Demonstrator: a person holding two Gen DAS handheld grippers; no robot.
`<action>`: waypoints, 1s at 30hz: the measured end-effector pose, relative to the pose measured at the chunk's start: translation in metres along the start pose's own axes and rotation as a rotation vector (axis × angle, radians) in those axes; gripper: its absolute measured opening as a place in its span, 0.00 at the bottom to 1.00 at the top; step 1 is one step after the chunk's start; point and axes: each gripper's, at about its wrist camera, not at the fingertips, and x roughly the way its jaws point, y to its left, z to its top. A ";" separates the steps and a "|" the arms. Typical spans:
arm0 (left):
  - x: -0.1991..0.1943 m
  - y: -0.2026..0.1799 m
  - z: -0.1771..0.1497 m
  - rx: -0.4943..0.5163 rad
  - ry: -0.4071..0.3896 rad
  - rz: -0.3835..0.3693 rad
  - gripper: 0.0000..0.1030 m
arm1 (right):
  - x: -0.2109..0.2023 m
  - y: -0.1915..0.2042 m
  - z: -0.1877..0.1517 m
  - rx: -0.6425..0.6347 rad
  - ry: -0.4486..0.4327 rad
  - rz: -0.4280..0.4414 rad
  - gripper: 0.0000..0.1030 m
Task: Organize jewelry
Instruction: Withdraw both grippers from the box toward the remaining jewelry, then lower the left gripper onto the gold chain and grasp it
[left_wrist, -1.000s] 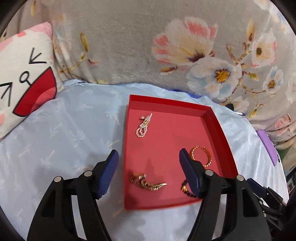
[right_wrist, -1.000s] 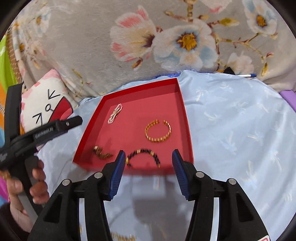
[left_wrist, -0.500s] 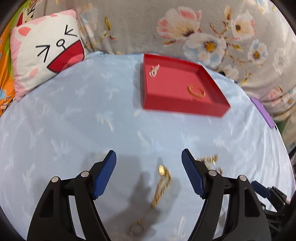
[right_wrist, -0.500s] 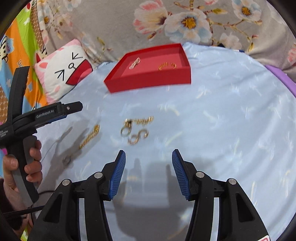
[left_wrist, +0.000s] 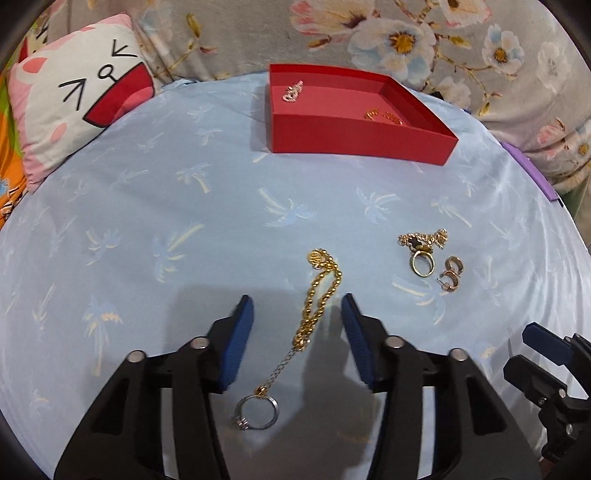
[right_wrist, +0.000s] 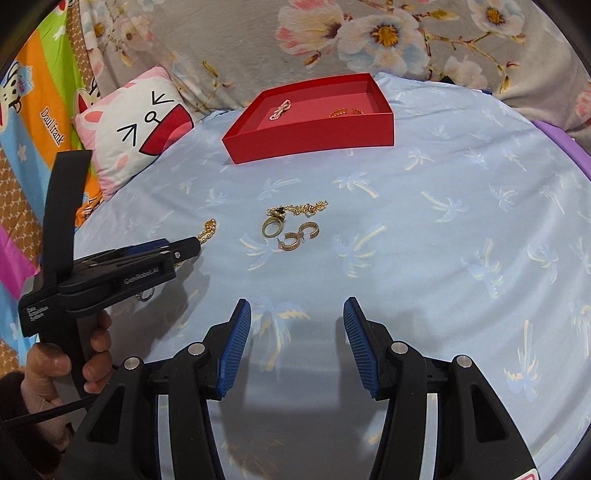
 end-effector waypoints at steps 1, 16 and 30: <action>0.002 -0.002 0.000 0.011 -0.001 0.007 0.37 | 0.001 -0.001 0.001 0.004 0.002 0.000 0.50; -0.033 -0.007 0.024 0.005 -0.076 -0.113 0.00 | 0.025 -0.005 0.038 0.023 0.008 0.022 0.47; -0.002 0.001 0.013 -0.017 -0.011 -0.103 0.35 | 0.037 -0.010 0.044 0.046 0.026 0.028 0.43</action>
